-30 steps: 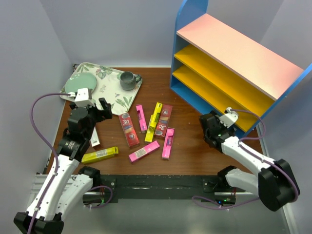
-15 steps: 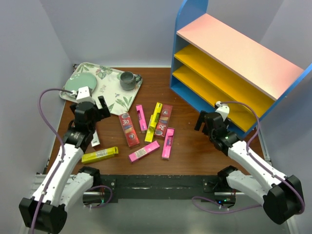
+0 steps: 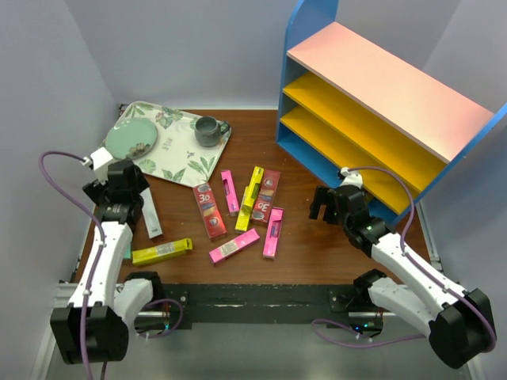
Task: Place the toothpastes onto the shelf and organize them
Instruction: Pick up the toothpaste from the center of the board.
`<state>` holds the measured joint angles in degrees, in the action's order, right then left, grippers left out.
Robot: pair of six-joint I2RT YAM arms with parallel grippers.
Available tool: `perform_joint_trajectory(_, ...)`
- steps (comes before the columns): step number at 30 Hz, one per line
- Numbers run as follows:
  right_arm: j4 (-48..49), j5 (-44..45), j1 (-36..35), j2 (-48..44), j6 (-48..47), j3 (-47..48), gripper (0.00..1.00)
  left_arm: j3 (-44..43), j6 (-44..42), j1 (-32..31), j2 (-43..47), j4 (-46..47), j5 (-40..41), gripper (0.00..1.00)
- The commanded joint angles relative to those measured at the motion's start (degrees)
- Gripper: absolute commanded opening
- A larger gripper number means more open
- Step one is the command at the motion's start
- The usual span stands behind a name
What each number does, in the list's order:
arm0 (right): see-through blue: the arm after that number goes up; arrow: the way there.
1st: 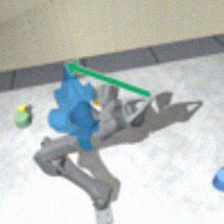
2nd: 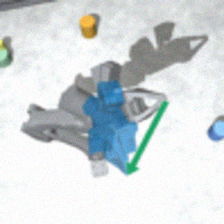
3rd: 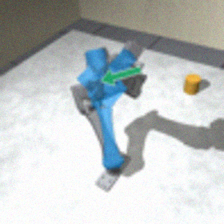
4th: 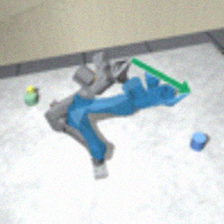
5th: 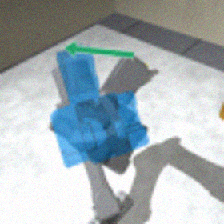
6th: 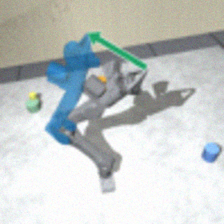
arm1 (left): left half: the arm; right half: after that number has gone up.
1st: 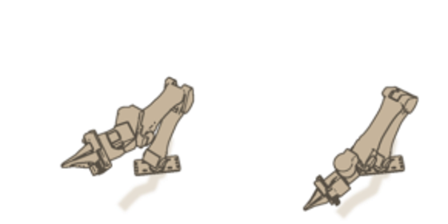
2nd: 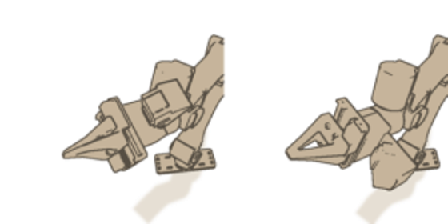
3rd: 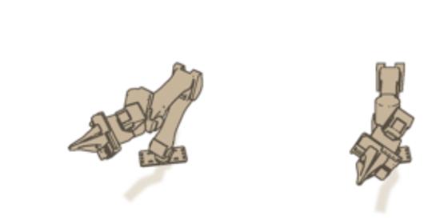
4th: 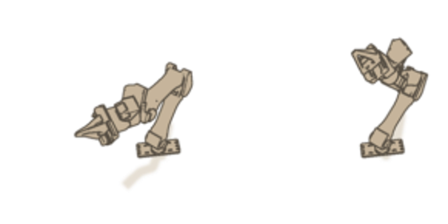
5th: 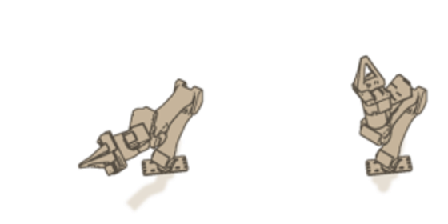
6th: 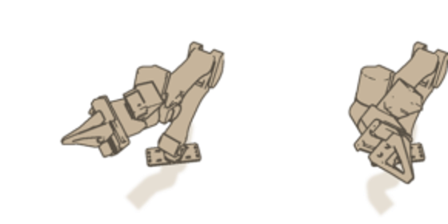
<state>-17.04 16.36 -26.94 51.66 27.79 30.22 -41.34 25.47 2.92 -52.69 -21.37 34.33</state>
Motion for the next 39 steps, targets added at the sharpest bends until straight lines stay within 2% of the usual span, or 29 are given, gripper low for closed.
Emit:
perform_joint_trajectory(1, 2.63, -2.91, 0.04, -1.12, -1.16, -0.07, 0.99, -0.49, 3.70, 6.21, -4.70, -0.17, 0.93, 0.99)
perform_joint_trajectory(4, 2.45, -3.61, 0.04, -1.38, -1.16, 0.02, 0.98, -1.19, 4.93, 12.27, -9.79, -0.34, -3.90, 0.99)
perform_joint_trajectory(6, 2.01, -3.62, 0.04, -1.74, -1.07, 0.28, 0.98, -1.81, 5.29, 14.12, -13.57, -0.34, -7.77, 1.00)
perform_joint_trajectory(10, 1.22, -3.44, 0.04, -2.35, -1.07, 0.46, 0.98, -2.51, 5.20, 16.59, -18.23, -0.35, -9.54, 1.00)
perform_joint_trajectory(17, 0.95, -4.14, 0.04, -2.26, -0.99, 0.28, 0.98, -3.66, 3.00, 16.86, -27.02, -0.34, -12.62, 0.98)
perform_joint_trajectory(29, 1.66, -5.29, 0.04, -1.04, -1.16, 0.19, 0.98, -3.22, 1.51, 16.77, -30.46, 0.27, -17.97, 0.94)
perform_joint_trajectory(34, 2.45, -5.90, 0.04, -0.07, -0.99, 0.19, 0.98, -2.95, 2.21, 16.77, -31.68, -0.43, -17.72, 0.91)
perform_joint_trajectory(39, 3.24, -6.43, -0.04, 0.81, -0.90, -0.25, 0.99, -4.01, 3.00, 16.77, -34.23, -1.57, -16.66, 0.81)
